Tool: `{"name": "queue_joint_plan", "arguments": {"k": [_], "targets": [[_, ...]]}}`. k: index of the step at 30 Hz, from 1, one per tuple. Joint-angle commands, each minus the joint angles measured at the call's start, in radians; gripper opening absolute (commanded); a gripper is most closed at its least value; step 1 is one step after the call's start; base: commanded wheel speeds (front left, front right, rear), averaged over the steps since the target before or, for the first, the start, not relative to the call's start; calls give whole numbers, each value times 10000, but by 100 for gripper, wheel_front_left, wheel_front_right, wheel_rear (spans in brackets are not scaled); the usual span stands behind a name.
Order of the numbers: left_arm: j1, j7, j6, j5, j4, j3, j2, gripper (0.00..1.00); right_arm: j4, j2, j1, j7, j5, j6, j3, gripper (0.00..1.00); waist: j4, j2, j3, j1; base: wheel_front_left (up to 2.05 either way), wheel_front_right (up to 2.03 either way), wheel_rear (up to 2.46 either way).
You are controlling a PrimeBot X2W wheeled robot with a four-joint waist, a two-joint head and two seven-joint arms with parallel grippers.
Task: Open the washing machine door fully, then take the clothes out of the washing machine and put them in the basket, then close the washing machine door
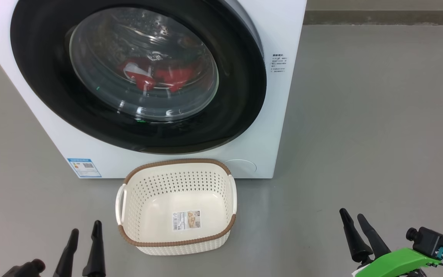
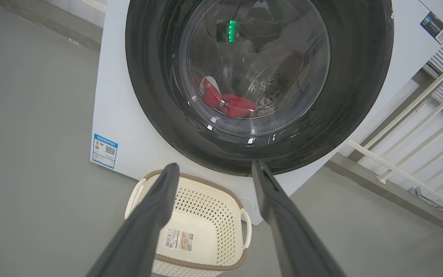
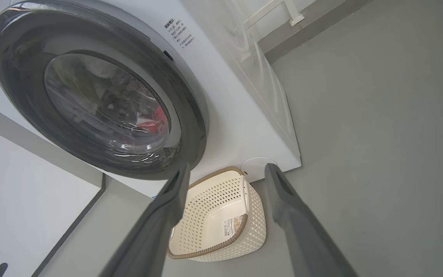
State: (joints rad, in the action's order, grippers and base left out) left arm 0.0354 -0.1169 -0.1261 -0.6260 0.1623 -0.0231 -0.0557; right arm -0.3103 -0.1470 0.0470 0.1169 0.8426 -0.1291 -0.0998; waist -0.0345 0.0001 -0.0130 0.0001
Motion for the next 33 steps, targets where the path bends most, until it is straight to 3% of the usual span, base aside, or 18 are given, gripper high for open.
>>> {"name": "queue_joint_plan", "arguments": {"k": [1, 33], "targets": [[-162, -152, 77, 462, -356, 172, -199, 100, 239, -190, 442, 173, -391, -10, -245, 100, -4, -1, 10, -1, 0, 0, 0], [219, -1073, 94, 4291, -803, -93, -339, 100, 566, -710, 67, 1079, -3568, -14, -210, 100, -75, -1, 81, -1, 0, 0, 0]]}}
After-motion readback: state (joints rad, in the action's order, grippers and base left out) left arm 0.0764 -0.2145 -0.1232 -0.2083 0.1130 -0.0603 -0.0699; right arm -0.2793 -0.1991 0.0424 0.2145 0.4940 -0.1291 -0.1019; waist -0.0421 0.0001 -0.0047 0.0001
